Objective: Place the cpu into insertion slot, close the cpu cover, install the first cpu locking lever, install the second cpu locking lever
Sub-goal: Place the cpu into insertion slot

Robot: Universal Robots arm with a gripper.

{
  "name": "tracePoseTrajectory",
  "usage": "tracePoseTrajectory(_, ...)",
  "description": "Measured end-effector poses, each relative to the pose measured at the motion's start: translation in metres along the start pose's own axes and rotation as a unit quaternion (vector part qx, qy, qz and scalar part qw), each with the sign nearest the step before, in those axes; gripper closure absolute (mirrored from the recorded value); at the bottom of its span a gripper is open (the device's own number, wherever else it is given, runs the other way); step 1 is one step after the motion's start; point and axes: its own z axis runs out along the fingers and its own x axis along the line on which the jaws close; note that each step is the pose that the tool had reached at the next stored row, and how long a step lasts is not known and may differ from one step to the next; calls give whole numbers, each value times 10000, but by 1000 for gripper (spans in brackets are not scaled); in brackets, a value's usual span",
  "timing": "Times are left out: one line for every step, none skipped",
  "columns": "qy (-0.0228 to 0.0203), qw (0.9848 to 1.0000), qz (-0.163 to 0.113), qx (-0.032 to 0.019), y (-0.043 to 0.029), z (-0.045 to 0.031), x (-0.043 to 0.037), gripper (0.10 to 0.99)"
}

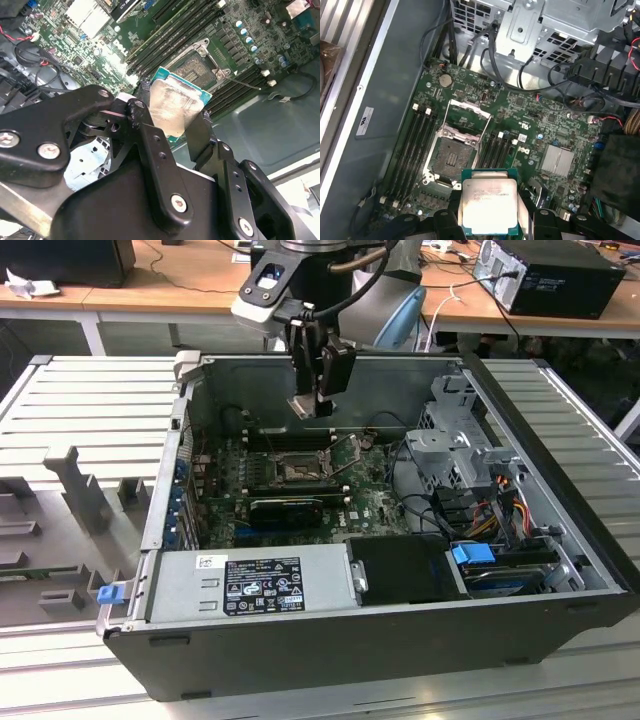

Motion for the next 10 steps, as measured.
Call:
tracePoseTrajectory(-4,10000,21,2,0,1,0,561)
tracePoseTrajectory(-10,10000,44,5,0,3,0,561)
tracePoseTrajectory(-18,10000,78,9,1,5,0,561)
tracePoseTrajectory(-24,9999,108,11,1,8,0,561)
tracePoseTrajectory(-30,9999,134,14,1,11,0,561)
tracePoseTrajectory(-37,9999,161,18,2,15,0,561)
tracePoseTrajectory(-43,9998,184,20,2,18,0,561)
tracePoseTrajectory(-53,9997,224,25,2,23,0,561)
tracePoseTrajectory(-63,9996,259,30,3,27,0,561)
tracePoseTrajectory(-70,9996,283,33,3,30,0,561)
